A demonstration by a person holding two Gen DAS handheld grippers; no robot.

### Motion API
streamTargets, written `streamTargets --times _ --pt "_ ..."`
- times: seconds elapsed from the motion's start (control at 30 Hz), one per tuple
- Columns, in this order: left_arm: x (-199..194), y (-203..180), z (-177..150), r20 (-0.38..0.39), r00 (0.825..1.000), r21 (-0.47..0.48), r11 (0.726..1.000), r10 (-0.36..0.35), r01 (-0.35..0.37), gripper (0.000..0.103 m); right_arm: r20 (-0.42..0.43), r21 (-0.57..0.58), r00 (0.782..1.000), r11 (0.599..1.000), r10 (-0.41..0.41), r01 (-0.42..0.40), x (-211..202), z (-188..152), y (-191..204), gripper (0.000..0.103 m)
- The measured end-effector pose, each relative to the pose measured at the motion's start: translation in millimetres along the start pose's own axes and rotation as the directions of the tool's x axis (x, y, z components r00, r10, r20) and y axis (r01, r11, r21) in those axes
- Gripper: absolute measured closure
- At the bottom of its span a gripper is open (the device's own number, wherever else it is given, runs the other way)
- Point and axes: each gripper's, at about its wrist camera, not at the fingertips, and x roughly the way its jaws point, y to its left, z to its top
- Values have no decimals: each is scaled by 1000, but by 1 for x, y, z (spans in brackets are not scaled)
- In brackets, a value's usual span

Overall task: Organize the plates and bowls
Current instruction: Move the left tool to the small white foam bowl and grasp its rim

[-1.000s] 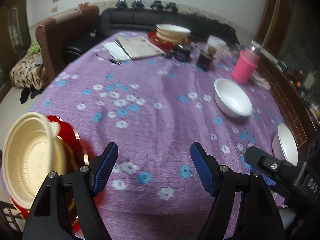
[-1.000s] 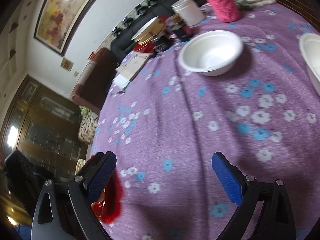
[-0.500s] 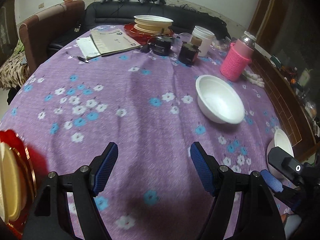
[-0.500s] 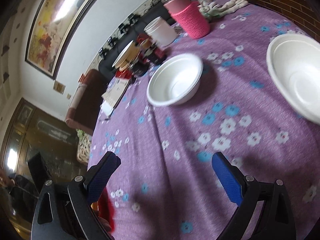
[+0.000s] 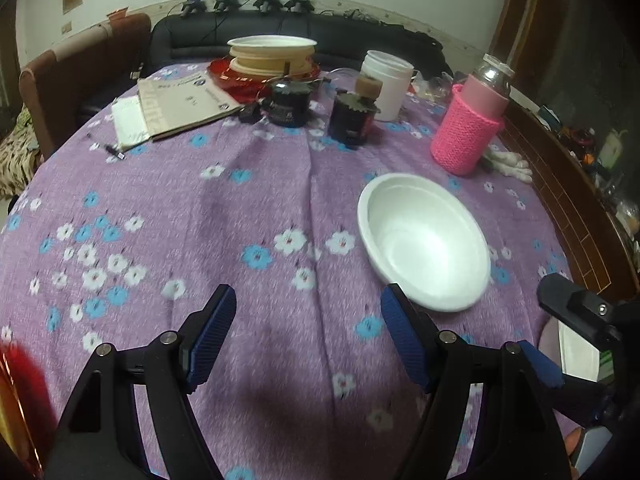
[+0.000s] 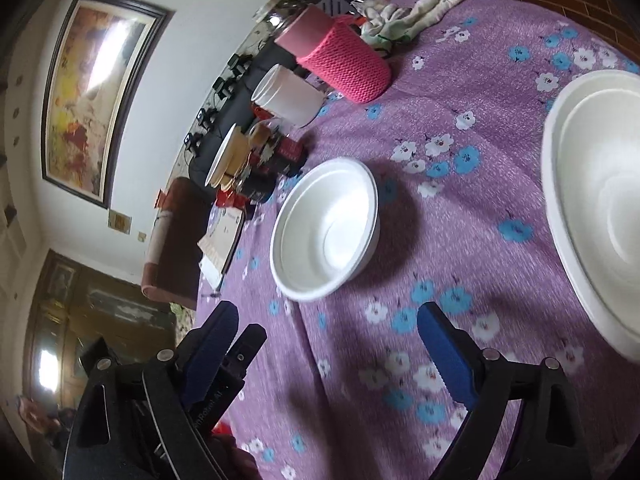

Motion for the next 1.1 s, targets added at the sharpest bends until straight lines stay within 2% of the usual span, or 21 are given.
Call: streamTargets --times 0.13,0.37,0.43,0.57,0.8,1.1 --pt "10 -7 10 18 1000 1 1000 20 -20 29 -8 14 1000 1000 -3 3 14 12 -2 19" --pt "29 -19 18 27 999 27 999 37 -38 29 -8 8 1000 1000 -25 25 37 25 -3 23" --pt "35 -20 20 25 999 32 999 43 -44 29 -11 2 999 999 -35 35 43 28 -4 28" --pt "44 -22 23 4 999 26 999 36 -36 29 -13 4 999 999 -47 47 51 31 -8 29" --pt "48 -27 26 17 1000 29 999 19 -20 29 8 -8 998 998 -68 68 58 37 -8 30" --pt "61 -29 23 -5 1000 29 1000 7 -7 30 13 3 998 998 -65 65 66 40 -15 42"
